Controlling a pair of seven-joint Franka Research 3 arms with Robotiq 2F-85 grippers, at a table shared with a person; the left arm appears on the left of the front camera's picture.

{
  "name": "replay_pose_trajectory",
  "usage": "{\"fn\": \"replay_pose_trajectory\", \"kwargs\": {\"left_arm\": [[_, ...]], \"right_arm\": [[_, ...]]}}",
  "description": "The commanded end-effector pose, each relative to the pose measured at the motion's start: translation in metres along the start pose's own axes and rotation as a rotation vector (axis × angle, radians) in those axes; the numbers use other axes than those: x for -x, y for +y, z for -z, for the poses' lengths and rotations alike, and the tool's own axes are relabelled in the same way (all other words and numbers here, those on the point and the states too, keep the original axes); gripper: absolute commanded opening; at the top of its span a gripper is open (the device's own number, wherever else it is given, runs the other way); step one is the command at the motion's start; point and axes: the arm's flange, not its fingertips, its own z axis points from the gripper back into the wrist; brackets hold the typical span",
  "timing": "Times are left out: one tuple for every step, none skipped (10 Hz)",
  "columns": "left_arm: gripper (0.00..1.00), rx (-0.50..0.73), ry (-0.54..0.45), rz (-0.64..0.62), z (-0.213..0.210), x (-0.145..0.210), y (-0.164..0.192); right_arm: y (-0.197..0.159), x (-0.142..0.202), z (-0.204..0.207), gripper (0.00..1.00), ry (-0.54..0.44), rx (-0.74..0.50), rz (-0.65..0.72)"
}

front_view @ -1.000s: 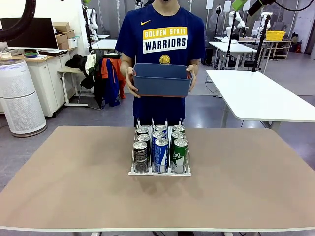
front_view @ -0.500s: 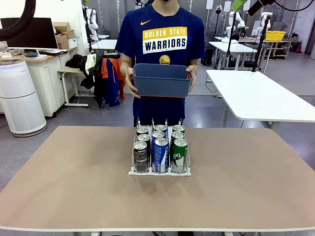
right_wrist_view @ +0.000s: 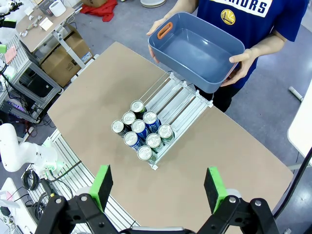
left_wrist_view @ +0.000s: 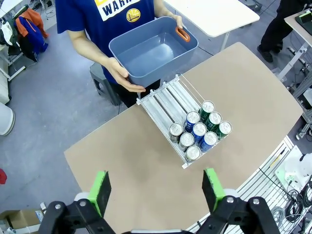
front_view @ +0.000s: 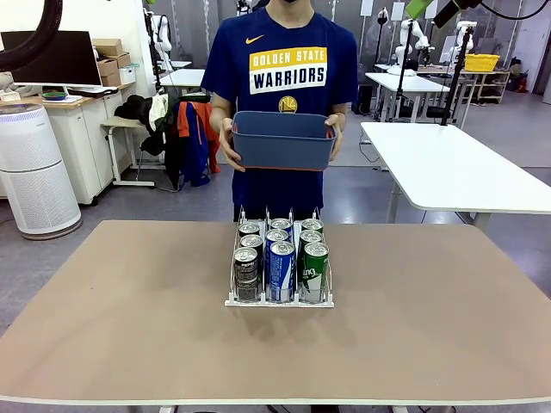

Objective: Fill the beverage cans into the dispenser.
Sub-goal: Place the picked Pepsi coke in the line of the Automatic Can Dispenser with the same cans.

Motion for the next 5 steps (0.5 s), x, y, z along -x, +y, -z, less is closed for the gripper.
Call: {"fn": "replay_pose_trajectory", "kwargs": {"left_arm": [[1.0,-0.002,-0.003,-0.001,-0.002,0.0014,0.0008],[1.0,-0.002,-0.003,-0.001,-0.002,0.0014,0.0008],[1.0,-0.002,-0.003,-0.001,-0.002,0.0014,0.0008],[1.0,-0.002,-0.003,-0.001,-0.002,0.0014,0.0008],[1.0,-0.002,-0.003,-0.001,-0.002,0.0014,0.0008]], "right_arm": [[0.0005,0.0008,-0.0006,1.0,0.0,0.0,0.0],[0.0005,0.0008,-0.0006,1.0,0.0,0.0,0.0],[0.0005,0.0008,-0.0006,1.0,0.0,0.0,0.0],[0.0005,0.0008,-0.0006,1.0,0.0,0.0,0.0],[0.0005,0.0008,-0.0006,1.0,0.0,0.0,0.0]]}}
